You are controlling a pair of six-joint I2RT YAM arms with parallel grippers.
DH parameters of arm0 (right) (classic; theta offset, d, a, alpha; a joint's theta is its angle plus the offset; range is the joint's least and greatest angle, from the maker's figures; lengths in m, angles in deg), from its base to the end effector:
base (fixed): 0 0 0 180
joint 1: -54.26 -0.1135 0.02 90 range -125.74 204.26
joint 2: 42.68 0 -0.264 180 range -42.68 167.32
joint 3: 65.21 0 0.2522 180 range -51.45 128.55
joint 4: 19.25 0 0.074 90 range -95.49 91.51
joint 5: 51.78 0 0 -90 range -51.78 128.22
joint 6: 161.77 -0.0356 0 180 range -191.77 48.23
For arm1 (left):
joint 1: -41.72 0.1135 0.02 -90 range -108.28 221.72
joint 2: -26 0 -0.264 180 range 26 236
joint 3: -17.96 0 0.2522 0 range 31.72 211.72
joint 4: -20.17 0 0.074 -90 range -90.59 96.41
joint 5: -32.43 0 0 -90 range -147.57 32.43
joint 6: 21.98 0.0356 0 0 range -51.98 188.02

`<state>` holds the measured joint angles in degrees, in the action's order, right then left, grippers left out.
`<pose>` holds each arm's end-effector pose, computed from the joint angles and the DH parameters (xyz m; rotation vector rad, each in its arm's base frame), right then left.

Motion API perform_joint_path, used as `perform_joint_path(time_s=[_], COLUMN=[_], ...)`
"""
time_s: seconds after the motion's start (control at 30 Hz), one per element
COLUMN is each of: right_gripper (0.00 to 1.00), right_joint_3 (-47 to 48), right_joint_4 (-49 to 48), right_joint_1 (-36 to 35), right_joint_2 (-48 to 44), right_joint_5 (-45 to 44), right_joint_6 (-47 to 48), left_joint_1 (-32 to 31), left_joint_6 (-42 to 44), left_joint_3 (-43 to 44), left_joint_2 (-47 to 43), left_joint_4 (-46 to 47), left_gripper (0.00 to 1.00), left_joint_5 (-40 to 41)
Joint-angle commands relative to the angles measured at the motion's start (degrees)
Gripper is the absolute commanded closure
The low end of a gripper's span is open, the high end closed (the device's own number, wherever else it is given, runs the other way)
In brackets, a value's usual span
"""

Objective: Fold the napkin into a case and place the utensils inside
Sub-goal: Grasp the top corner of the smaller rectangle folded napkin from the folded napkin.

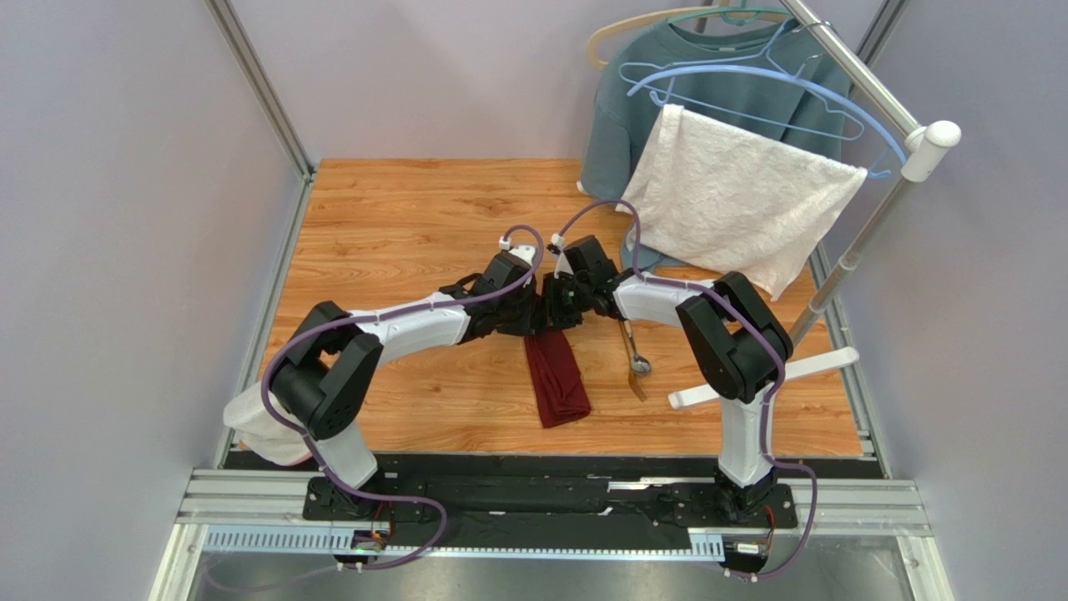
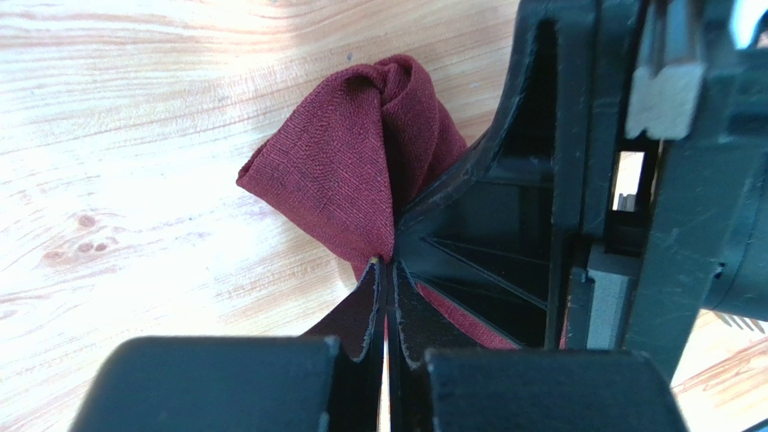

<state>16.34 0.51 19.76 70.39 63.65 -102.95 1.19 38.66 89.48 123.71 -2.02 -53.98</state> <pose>0.3250 0.2419 0.1417 -0.2847 2.6236 1.0000 0.2709 -0.2287 0.1819 0.2111 2.4616 -0.4743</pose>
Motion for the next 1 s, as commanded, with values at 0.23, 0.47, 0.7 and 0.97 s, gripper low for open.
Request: perform_joint_path(time_s=[0.23,0.47,0.7,0.97], right_gripper=[1.00,1.00,1.00,0.96], right_joint_3=[-0.03,-7.40,-7.94,-4.78], right_joint_4=[-9.86,-23.74,-22.88,-15.68], right_joint_1=[-0.92,-0.74,-0.83,-0.74], right_joint_2=[-2.16,-2.17,1.80,1.88], right_joint_5=[-2.93,-3.90,-6.36,-4.87], right_joint_6=[-5.81,-15.93,-18.13,-17.78], left_joint_1=[-0.77,-0.77,-0.60,-0.16], left_joint_6=[0.10,-1.22,-1.83,-6.75], left_joint_3=[3.15,1.66,3.59,-0.98], left_joint_2=[1.77,1.52,0.47,-7.01], left_joint_4=[-0.89,0.43,-3.96,-6.87], left_gripper=[1.00,1.00,0.86,0.10], left_joint_5=[-2.89,-2.19,-0.70,-1.74])
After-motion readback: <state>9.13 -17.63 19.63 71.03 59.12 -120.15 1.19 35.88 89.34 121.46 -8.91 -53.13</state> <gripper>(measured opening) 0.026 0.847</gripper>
